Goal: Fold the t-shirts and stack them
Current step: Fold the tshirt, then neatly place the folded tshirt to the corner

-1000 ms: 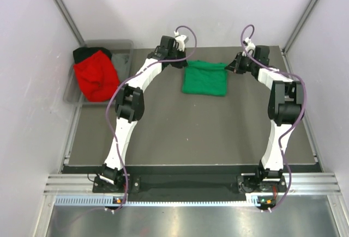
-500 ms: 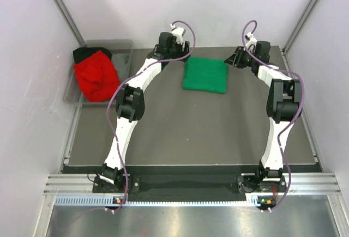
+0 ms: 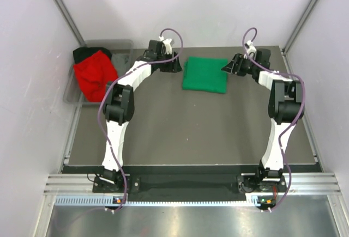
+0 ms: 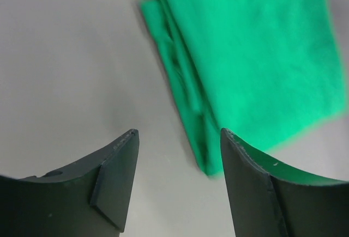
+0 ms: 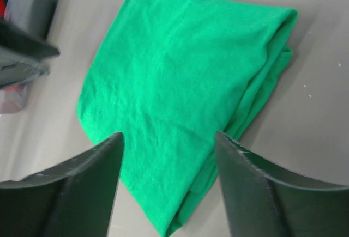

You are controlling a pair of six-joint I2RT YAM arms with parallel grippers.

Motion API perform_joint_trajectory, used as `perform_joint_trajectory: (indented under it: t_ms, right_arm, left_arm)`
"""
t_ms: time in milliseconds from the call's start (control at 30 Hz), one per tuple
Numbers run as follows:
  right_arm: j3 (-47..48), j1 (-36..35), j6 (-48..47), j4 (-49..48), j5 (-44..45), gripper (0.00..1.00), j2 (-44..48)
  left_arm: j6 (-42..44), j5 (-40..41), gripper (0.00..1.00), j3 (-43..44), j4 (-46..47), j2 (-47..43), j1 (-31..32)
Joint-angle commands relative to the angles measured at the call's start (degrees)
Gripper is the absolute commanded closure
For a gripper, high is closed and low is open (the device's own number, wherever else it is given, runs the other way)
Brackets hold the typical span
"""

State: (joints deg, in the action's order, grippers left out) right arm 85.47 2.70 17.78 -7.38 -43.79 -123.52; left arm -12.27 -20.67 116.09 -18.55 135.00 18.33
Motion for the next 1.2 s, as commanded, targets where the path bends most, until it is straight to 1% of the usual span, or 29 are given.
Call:
perform_joint_trajectory:
  t_ms: [0,33,67,167,200,233,267,300,367,567,700,900,1033,1167]
  right_arm:
    - [1.10,1.34,0.06,-2.20,-2.17,0.30,0.57]
    - [1.10,1.26,0.15,-2.20,-2.09,0.26,0.30]
    - [1.27,1.17,0.32,-2.12,-1.83,0.19,0.21]
    - [1.98,1.17,0.06,-0.63,-1.39,0.16,-0.49]
    - [2.24,1.25,-0.03,-0.01,-1.21,0.16,-0.84]
    - [2.85,1.26,0.06,1.30,-0.95,0.16,-1.19]
    - [2.95,1.26,0.15,1.66,-1.21,0.15,-2.15]
    - [3.29,1.26,0.41,2.10,-1.47,0.16,-2.59]
    - [3.47,1.26,0.94,2.37,-2.17,0.15,-4.17]
    - [6.55,1.17,2.08,5.09,-2.62,0.15,-7.16]
    - [7.16,0.91,5.67,5.18,-3.05,0.15,-8.49]
    - [8.13,-1.29,6.82,7.11,-3.23,0.18,-10.51]
    - [8.13,-2.26,7.18,7.20,-3.23,0.23,-10.69]
    - [8.22,-2.26,7.44,8.69,-3.06,0.32,-10.60]
  left_arm:
    - [-3.98,-10.70,0.36,-3.41,-0.09,-8.17,-0.48]
    - [-4.51,-12.36,0.36,-5.42,0.96,-8.61,-0.66]
    - [-5.30,-15.95,0.37,-6.13,3.23,-9.13,-0.66]
    - [-8.02,-21.85,0.39,-5.09,5.97,-7.05,-0.66]
    - [-11.25,-27.01,0.40,-4.30,8.50,-6.07,-0.66]
    - [-13.46,-29.23,0.41,-3.34,10.18,-4.93,-0.66]
    - [-18.35,-31.78,0.43,-3.42,12.89,-2.83,-0.66]
    - [-20.40,-34.07,0.45,-3.50,16.66,-1.77,-0.49]
    - [-23.05,-35.05,0.46,-3.51,18.11,0.78,-0.14]
    - [-21.92,-34.18,0.47,-1.31,17.05,5.62,0.22]
    - [-22.36,-34.09,0.47,-0.17,16.61,7.20,0.22]
    - [-22.62,-33.83,0.47,0.19,16.52,7.65,0.22]
    - [-22.27,-33.65,0.47,0.10,16.17,7.65,0.22]
    - [-21.57,-33.39,0.47,-0.08,15.64,7.30,0.13]
